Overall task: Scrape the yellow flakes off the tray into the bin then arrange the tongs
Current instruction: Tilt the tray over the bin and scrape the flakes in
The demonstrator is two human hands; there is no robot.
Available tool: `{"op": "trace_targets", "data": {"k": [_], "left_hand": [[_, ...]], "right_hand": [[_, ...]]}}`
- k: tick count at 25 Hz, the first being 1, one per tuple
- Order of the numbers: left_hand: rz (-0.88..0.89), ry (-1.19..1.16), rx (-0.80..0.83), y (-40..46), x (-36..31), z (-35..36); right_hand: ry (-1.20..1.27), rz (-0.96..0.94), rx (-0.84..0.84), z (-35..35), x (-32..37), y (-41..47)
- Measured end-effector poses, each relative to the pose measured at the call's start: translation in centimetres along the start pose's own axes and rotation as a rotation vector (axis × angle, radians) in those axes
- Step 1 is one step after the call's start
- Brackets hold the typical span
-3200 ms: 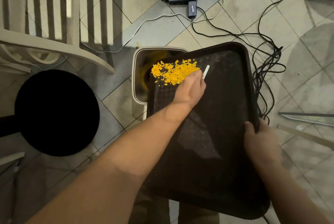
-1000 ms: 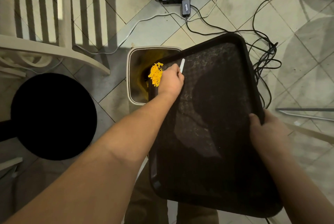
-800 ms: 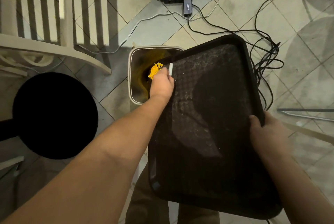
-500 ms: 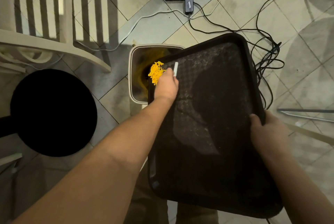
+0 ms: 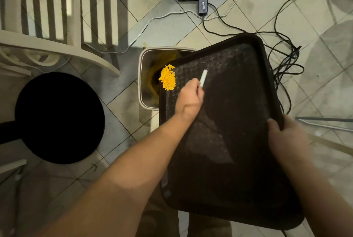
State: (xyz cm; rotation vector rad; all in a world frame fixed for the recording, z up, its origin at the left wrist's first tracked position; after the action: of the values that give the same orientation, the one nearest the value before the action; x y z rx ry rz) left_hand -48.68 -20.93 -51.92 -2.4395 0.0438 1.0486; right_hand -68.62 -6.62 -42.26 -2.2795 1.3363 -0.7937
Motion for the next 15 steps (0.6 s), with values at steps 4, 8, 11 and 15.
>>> {"op": "trace_targets", "data": {"k": [4,8,11,15], "left_hand": [[-0.274,0.136,-0.020,1.3,6.1,-2.7],[-0.231,0.161,-0.016,0.2,8.8,-4.7],[-0.171,0.055,0.042,-1.4,8.2,-3.1],[-0.198,0.050,0.001,-0.5,7.4,-1.4]], "right_hand": [[-0.033,-0.035,0.007,-1.1,0.7,1.1],[-0.026,-0.060,0.031,-1.7,1.5,2.1],[-0.051,-0.079,0.045,-2.0,2.7,2.9],[-0.103,-0.101,0.072,-2.1,3.8,3.7]]}}
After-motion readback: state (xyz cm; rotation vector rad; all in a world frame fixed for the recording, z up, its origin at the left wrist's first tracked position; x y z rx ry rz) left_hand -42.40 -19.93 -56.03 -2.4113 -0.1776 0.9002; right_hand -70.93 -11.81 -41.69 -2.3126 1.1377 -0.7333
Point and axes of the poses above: each hand's wrist, its own y-axis towards the middle knuckle, its own z-axis out of the palm, x = y × z, the point moved 8 cm from there along y, towards the middle knuckle, and after that the axes turned 1 degree about -z, right-handed, at the moved point
